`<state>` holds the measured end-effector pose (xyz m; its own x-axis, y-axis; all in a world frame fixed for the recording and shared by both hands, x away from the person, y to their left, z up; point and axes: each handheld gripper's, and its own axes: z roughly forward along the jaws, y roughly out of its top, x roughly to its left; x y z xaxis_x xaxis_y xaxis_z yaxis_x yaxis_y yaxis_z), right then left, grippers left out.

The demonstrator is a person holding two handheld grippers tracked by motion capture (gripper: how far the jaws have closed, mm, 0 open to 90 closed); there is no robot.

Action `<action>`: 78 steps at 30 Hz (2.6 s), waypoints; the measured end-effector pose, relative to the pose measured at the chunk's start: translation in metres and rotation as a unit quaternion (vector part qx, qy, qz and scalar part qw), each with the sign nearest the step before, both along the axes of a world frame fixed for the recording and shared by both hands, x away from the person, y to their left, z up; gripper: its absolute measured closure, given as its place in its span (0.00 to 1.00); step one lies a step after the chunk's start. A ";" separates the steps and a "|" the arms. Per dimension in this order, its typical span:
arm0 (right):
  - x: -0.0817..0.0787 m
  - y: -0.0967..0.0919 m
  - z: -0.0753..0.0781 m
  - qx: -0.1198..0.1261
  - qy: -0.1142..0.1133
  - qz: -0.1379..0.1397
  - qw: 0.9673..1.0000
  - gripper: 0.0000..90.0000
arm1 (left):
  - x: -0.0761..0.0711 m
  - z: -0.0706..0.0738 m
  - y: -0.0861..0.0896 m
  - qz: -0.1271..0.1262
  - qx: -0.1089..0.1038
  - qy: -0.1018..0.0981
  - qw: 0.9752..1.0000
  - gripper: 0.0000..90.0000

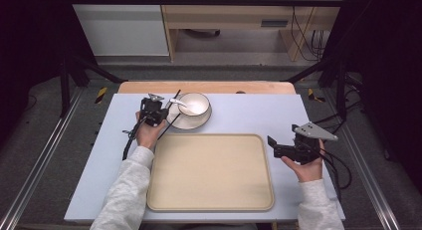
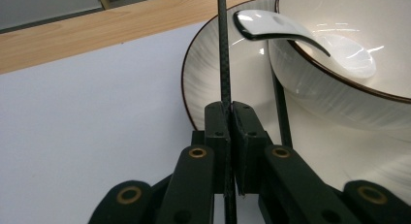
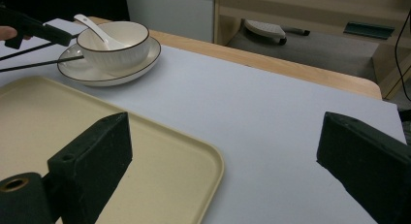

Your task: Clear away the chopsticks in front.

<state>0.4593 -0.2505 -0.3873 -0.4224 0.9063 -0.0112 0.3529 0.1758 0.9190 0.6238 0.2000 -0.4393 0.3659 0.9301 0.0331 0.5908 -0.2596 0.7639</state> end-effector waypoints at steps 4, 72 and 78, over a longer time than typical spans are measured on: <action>-0.001 -0.001 0.001 0.002 0.000 -0.001 1.000 0.06 | -0.010 0.003 0.010 0.017 -0.007 -0.002 1.000 0.95; -0.008 0.002 0.002 0.015 0.000 0.010 1.000 0.06 | -0.221 -0.023 -0.022 0.105 -0.079 -0.022 0.991 0.95; -0.007 0.003 0.001 0.012 0.002 0.010 1.000 0.06 | -0.215 -0.032 -0.026 0.106 -0.070 0.000 0.992 0.95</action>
